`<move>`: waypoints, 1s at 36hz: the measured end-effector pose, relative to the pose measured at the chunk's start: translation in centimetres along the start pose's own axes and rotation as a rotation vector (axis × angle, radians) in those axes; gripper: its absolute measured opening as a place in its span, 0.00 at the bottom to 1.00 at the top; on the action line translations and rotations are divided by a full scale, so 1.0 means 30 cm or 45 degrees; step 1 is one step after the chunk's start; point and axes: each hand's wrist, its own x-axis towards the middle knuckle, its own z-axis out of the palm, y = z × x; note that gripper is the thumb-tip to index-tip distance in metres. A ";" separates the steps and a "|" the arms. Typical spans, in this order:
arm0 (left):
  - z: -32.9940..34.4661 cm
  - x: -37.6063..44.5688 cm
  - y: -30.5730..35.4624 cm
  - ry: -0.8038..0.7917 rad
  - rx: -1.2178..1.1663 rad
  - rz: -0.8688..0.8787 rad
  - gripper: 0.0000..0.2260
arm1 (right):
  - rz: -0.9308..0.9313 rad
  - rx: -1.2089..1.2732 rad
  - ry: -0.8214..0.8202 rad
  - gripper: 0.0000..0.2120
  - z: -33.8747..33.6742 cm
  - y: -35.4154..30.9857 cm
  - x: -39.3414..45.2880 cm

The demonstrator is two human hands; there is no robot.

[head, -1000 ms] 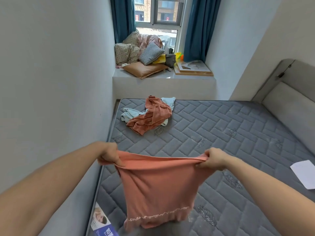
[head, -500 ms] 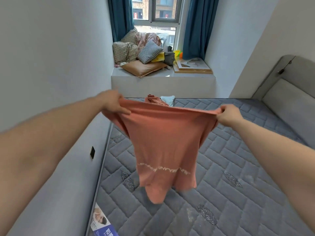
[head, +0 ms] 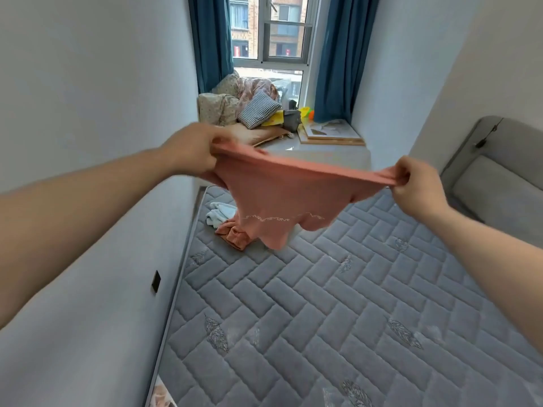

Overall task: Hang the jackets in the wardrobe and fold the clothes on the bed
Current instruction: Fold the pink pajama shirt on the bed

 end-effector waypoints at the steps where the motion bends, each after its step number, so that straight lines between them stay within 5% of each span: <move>1: 0.051 -0.032 -0.004 -0.081 -0.003 0.015 0.25 | -0.030 -0.027 -0.036 0.13 0.029 0.021 -0.038; 8: 0.529 -0.329 -0.045 -0.582 0.067 0.147 0.25 | -0.141 -0.115 -0.547 0.25 0.296 0.212 -0.400; 12: 0.793 -0.512 -0.049 -0.820 0.049 0.113 0.26 | 0.052 -0.178 -0.813 0.15 0.441 0.309 -0.633; 18: 1.123 -0.789 -0.016 -1.149 0.032 -0.057 0.18 | 0.261 -0.303 -1.195 0.15 0.593 0.449 -0.989; 28: 1.406 -1.146 0.076 -1.723 -0.120 -0.111 0.24 | 0.442 -0.561 -1.768 0.15 0.670 0.484 -1.389; 32: 1.462 -1.153 0.069 -1.831 -0.150 -0.230 0.23 | 0.504 -0.485 -1.947 0.19 0.698 0.490 -1.423; 36: 1.527 -1.078 0.017 -1.663 -0.216 -0.441 0.19 | 0.579 -0.483 -1.970 0.20 0.780 0.521 -1.368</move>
